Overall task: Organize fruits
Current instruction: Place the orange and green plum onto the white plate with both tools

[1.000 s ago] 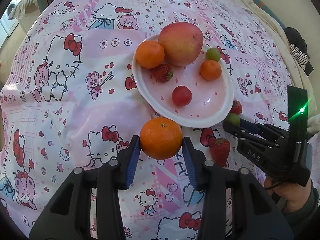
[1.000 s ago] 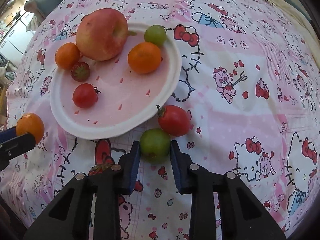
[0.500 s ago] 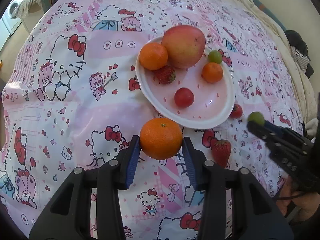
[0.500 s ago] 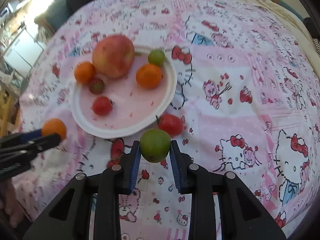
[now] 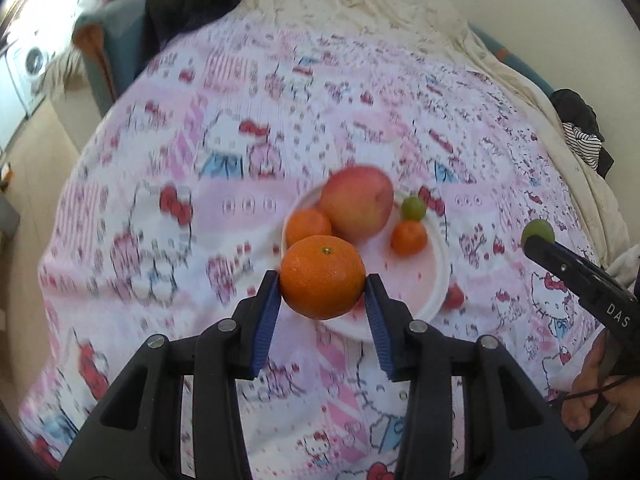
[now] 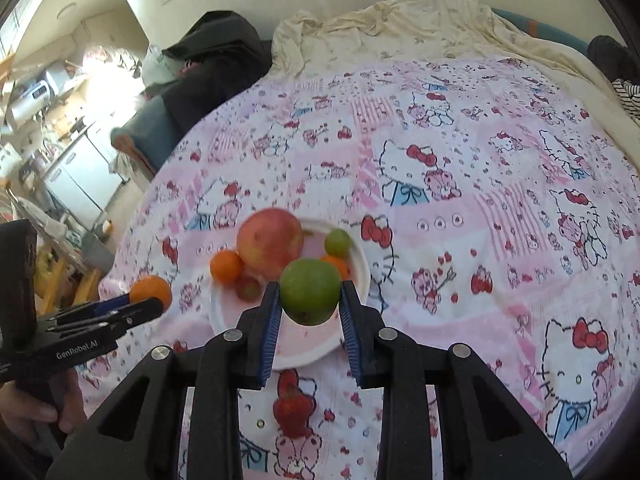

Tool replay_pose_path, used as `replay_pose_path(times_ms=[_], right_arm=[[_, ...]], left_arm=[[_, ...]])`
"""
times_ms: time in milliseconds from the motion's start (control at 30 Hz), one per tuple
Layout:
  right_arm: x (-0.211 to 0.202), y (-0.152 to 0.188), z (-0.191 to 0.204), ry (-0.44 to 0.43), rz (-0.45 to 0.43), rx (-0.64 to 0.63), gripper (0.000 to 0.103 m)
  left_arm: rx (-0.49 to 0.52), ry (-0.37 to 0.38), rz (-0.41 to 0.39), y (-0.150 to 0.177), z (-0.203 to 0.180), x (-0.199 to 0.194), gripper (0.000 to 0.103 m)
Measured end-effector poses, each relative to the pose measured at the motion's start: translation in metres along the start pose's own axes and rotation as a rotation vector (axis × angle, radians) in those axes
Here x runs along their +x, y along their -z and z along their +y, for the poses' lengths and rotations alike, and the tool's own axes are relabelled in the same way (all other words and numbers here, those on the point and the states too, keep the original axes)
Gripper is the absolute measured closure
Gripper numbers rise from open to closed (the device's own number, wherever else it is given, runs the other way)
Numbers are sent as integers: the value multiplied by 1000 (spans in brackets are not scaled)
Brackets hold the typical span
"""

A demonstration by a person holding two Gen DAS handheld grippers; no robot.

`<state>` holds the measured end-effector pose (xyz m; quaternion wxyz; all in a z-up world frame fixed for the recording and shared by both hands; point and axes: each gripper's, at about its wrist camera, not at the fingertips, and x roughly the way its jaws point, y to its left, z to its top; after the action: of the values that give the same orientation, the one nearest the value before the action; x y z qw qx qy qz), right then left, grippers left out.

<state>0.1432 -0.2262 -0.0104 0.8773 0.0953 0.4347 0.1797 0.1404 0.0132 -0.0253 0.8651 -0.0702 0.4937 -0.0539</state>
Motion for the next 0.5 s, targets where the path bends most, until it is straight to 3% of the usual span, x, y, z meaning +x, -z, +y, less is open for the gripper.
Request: replay_pose_path(times_ms=[267,500], right_arm=[[22,-21,-12,-43,-14,12,72],[63,-27,-25,-53,58,32,72]], left_arm=[[94,11,46,-26,-12,25,65],[130,39,87,-30,-20,59,64]])
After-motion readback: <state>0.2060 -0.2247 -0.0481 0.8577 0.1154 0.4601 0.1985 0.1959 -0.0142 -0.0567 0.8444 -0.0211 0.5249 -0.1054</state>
